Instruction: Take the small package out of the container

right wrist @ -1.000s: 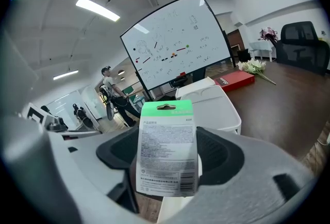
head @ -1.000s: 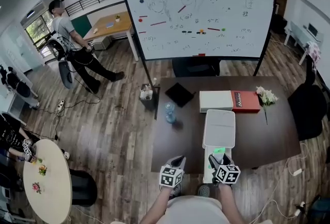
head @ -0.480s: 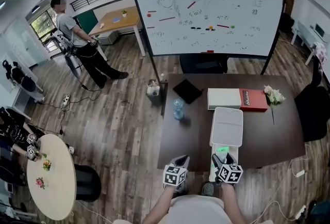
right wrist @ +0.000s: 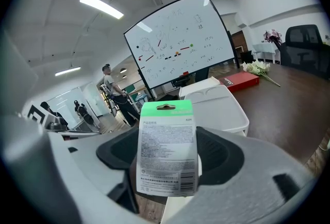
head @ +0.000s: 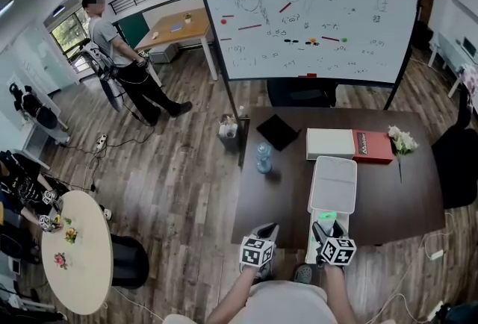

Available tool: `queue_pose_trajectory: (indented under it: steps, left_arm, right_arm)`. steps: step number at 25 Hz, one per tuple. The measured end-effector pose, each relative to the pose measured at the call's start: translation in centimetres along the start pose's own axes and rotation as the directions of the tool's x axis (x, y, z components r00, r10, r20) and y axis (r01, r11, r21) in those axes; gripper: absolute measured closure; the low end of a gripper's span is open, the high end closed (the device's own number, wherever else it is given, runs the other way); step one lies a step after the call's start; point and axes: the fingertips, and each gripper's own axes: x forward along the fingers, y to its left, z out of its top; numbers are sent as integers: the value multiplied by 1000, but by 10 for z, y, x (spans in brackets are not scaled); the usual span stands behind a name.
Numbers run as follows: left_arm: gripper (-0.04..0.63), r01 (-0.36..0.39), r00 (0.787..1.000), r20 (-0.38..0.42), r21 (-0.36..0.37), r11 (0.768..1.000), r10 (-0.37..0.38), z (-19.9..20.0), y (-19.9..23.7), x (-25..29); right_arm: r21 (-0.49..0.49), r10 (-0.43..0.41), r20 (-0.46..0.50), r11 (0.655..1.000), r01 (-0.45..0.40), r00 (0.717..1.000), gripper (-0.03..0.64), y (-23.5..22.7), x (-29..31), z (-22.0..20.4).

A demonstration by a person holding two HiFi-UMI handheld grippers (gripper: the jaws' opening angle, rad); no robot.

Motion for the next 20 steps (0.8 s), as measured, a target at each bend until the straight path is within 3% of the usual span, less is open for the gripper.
queue_pose_trajectory:
  steps: [7, 20]
  left_arm:
    - [591, 7, 1000, -13, 23, 1000, -6, 3, 8, 4]
    - [591, 91, 996, -9, 105, 990, -90, 20, -27, 45]
  right_arm:
    - [13, -7, 9, 1000, 6, 1000, 272, 3, 4, 3]
    - [6, -65, 49, 998, 64, 997, 272, -34, -14, 14]
